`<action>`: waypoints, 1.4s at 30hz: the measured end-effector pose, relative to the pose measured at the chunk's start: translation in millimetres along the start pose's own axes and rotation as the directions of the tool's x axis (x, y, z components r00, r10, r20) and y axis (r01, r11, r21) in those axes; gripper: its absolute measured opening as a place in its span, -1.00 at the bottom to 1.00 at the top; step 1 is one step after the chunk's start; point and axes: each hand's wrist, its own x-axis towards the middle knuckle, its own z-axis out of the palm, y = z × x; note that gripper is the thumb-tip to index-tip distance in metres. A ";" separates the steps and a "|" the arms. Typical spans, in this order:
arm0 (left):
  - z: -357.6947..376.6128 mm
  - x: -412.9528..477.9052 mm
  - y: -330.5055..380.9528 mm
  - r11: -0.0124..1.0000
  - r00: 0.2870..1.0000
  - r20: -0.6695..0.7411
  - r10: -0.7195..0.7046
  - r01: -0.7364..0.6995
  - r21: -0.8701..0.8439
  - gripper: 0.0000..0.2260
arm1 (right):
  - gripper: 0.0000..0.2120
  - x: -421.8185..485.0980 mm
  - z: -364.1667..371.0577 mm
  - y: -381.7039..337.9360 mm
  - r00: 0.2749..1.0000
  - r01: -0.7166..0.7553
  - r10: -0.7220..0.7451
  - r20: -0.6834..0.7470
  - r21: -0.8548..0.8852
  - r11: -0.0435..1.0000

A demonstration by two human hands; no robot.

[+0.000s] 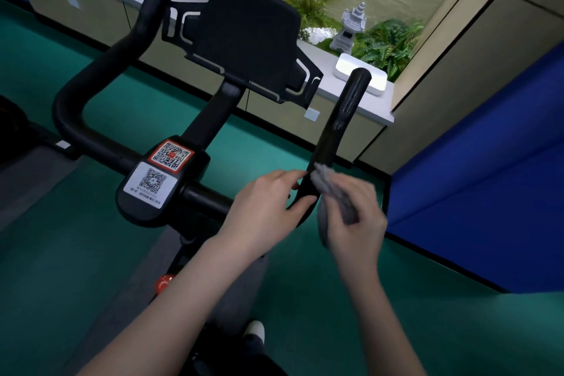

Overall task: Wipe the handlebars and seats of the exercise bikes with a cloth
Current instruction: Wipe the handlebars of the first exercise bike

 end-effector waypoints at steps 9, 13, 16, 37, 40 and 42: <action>6.9 1.3 0.7 0.998 0.998 -0.014 -0.057 0.057 -0.009 -0.63 | -0.78 25.1 26.5 22.0 0.930 -0.290 0.326 -0.168 0.207 0.935; 9.3 8.6 4.3 0.995 0.994 -0.055 -0.096 0.095 -0.017 -0.63 | -0.85 38.2 29.1 32.4 0.868 -0.409 0.466 -0.172 0.286 0.867; 11.8 20.4 7.6 0.993 0.992 -0.062 -0.111 0.109 -0.043 -0.59 | -0.81 23.4 31.3 27.4 0.827 -0.444 0.532 -0.179 0.373 0.815; 14.9 24.8 4.9 0.974 0.976 -0.108 -0.190 0.173 -0.148 -0.69 | -0.81 115.6 6.8 11.1 0.791 0.138 -0.085 0.606 -0.040 0.990; 14.3 21.7 2.4 0.968 0.976 -0.095 -0.195 0.176 -0.180 -0.69 | -0.84 132.0 12.1 0.2 0.590 0.235 -0.042 0.806 -0.122 0.964; 14.3 20.6 0.4 0.971 0.979 -0.089 -0.185 0.169 -0.169 -0.69 | -0.83 138.7 19.2 -4.3 0.470 0.350 -0.007 0.883 -0.179 0.919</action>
